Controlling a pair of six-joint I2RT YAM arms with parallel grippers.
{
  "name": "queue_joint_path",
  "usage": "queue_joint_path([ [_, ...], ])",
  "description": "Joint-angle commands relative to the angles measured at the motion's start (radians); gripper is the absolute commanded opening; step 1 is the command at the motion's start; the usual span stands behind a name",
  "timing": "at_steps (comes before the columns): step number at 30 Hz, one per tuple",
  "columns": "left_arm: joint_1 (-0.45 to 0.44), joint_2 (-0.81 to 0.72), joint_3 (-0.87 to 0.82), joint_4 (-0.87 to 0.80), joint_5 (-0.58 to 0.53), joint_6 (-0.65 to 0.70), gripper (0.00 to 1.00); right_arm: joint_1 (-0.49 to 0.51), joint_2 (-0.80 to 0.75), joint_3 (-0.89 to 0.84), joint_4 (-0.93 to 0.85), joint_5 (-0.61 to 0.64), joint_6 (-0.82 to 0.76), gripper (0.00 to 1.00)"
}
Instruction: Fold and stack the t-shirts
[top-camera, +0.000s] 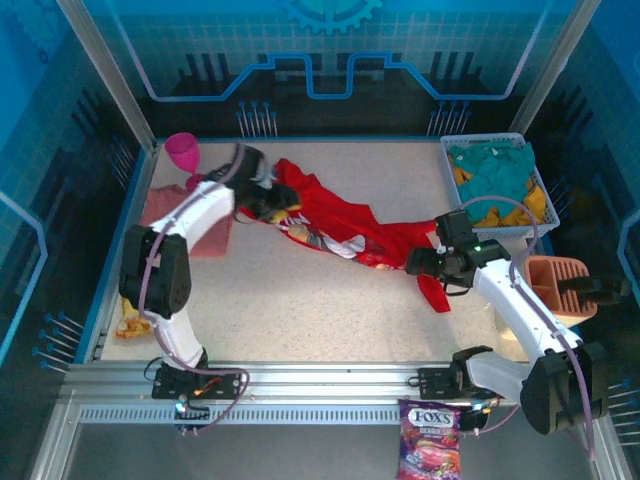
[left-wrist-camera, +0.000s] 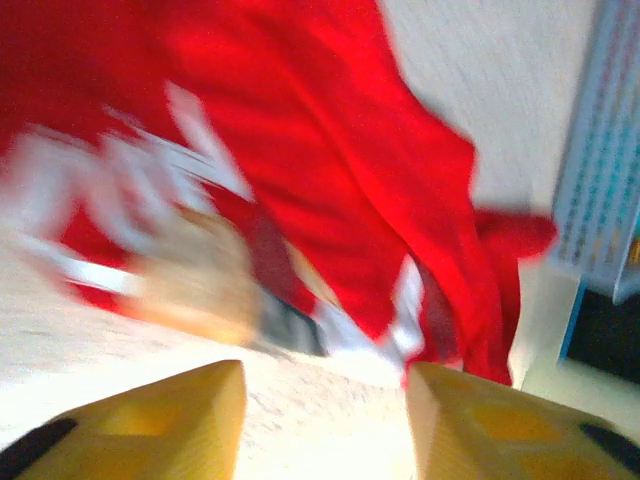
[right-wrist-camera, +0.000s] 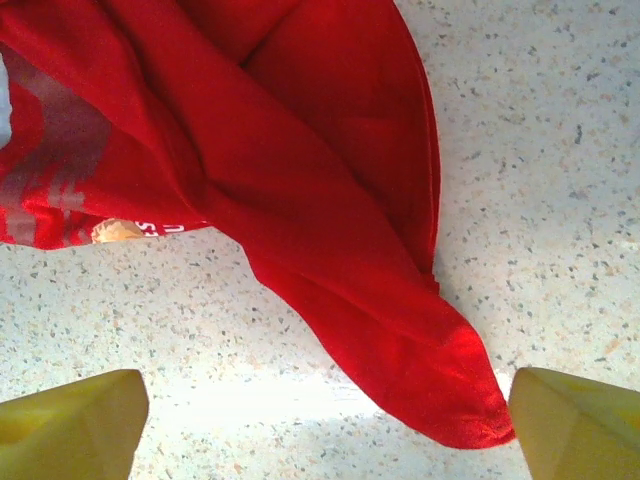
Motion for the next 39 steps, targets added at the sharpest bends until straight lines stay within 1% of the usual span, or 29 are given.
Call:
queue_joint_path([
  [1,-0.113,-0.015,-0.018,0.132,-0.065,-0.084,0.4,0.004,0.046,0.0,0.049,0.003,0.015,0.93],
  [3,-0.177,0.029,0.004,0.146,-0.101,-0.11,0.39,0.0,0.068,-0.006,0.066,-0.004,0.024,0.92],
  [5,-0.234,0.086,0.041,0.129,-0.165,-0.104,0.39,-0.004,0.079,-0.015,0.079,-0.003,0.031,0.92],
  [8,-0.278,0.179,0.1,0.094,-0.212,-0.094,0.38,-0.017,0.073,-0.047,0.105,-0.015,0.039,0.92],
  [11,-0.285,0.228,0.125,0.068,-0.272,-0.075,0.38,-0.027,0.062,-0.064,0.109,-0.036,0.035,0.92],
  [14,-0.293,0.245,0.149,0.028,-0.326,-0.053,0.42,-0.036,0.047,-0.076,0.107,-0.045,0.028,0.92],
  [16,-0.305,0.259,0.168,-0.008,-0.367,-0.035,0.43,-0.044,0.035,-0.083,0.107,-0.053,0.024,0.92],
  [23,-0.322,0.297,0.17,0.019,-0.37,-0.041,0.47,-0.058,0.032,-0.087,0.122,-0.083,0.026,0.92],
  [29,-0.357,0.337,0.234,-0.055,-0.408,-0.01,0.47,-0.071,0.037,-0.096,0.109,-0.073,0.033,0.93],
  [30,-0.36,0.339,0.231,-0.055,-0.408,-0.013,0.46,-0.072,0.037,-0.096,0.104,-0.068,0.036,0.93],
  [32,-0.365,0.34,0.222,-0.047,-0.412,-0.015,0.39,-0.076,0.033,-0.1,0.1,-0.064,0.037,0.93],
  [36,-0.368,0.342,0.226,-0.049,-0.43,-0.007,0.3,-0.078,0.023,-0.107,0.087,-0.046,0.039,0.93],
  [39,-0.367,0.343,0.254,-0.072,-0.461,0.014,0.18,-0.079,0.026,-0.112,0.073,-0.037,0.036,0.92],
])
